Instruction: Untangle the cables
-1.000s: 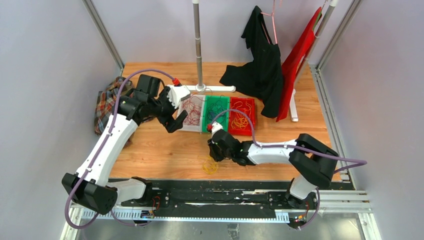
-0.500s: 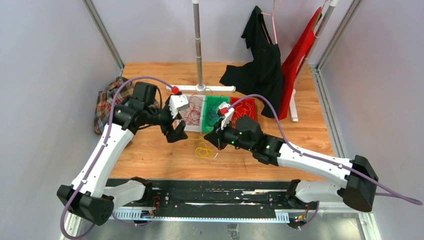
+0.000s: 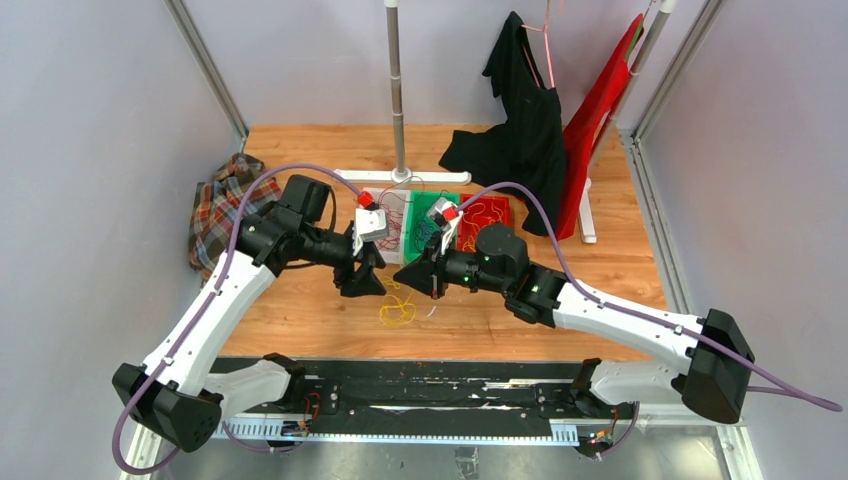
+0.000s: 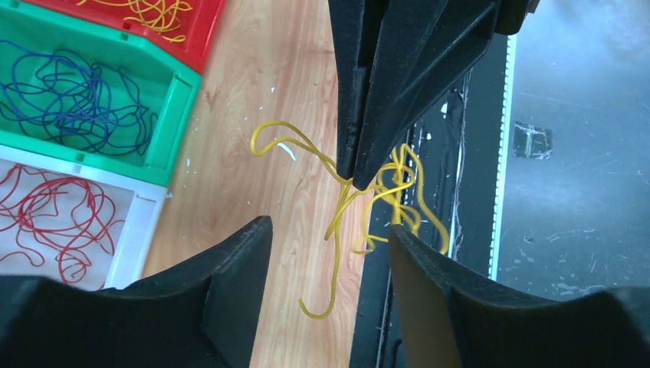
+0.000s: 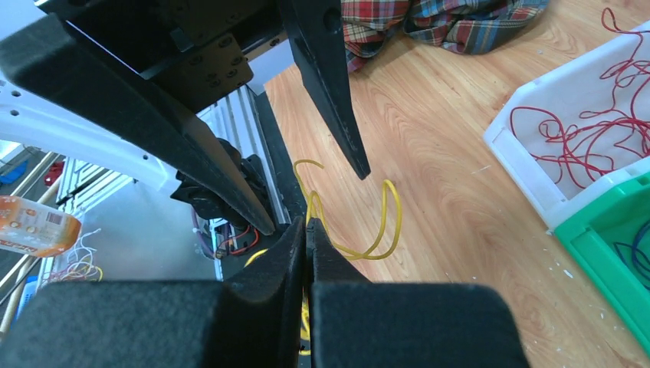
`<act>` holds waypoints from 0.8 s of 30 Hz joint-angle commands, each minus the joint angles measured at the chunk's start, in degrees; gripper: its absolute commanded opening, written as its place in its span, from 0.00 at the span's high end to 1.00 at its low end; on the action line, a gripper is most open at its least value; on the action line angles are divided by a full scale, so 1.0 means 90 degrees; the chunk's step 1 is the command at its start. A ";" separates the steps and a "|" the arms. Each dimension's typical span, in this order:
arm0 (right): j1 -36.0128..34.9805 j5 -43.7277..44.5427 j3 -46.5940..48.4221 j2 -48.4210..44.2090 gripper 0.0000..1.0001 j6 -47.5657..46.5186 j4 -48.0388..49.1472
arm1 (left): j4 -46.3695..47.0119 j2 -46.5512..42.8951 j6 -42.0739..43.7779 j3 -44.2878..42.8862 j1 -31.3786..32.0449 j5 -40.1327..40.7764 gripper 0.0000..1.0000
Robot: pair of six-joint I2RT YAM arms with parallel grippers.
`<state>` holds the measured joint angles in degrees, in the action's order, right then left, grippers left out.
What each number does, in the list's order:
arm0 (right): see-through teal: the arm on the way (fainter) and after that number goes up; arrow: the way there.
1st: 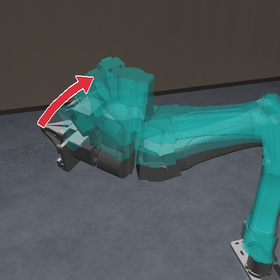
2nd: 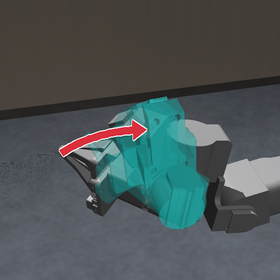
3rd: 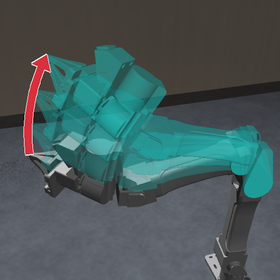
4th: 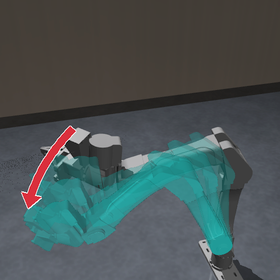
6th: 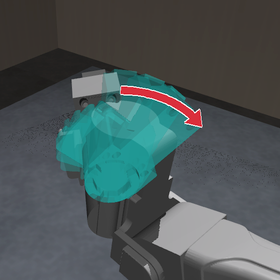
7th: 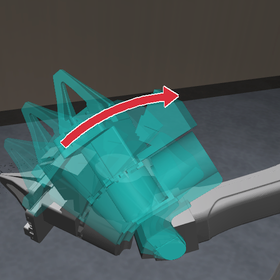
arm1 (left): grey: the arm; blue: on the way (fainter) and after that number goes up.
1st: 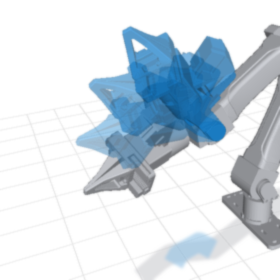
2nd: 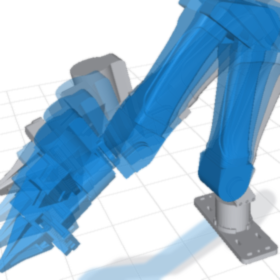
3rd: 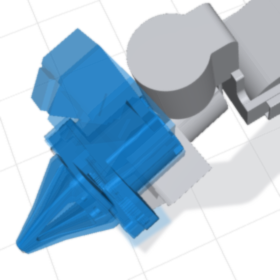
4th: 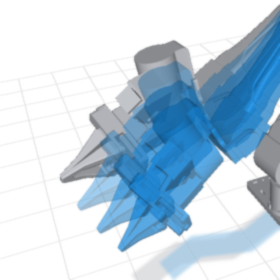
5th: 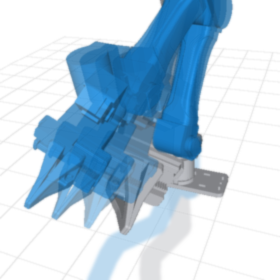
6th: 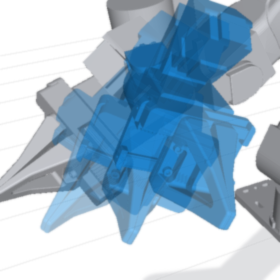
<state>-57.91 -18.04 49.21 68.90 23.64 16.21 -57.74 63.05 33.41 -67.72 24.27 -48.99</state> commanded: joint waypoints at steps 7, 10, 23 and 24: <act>0.0236 -0.0825 0.0071 0.0118 0.99 0.0636 0.0701 | -0.0157 -0.0050 0.0107 -0.0077 0.0049 -0.0237 0.69; 0.0463 -0.0860 -0.0089 0.0080 0.97 0.0889 0.0735 | -0.0157 -0.0118 -0.0009 -0.0208 0.0050 -0.0183 0.93; 0.0829 -0.1100 -0.0749 -0.0015 0.67 0.1275 0.1298 | -0.0148 -0.0426 -0.0687 -0.0806 0.0044 0.0482 0.99; 0.0820 -0.1091 -0.0735 0.0002 0.66 0.1295 0.1345 | -0.0148 -0.0410 -0.0744 -0.0838 0.0047 0.0445 0.99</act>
<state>-50.85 -26.20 42.89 69.08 33.76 24.03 -59.27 59.51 29.85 -73.10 24.51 -44.91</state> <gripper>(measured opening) 0.322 0.020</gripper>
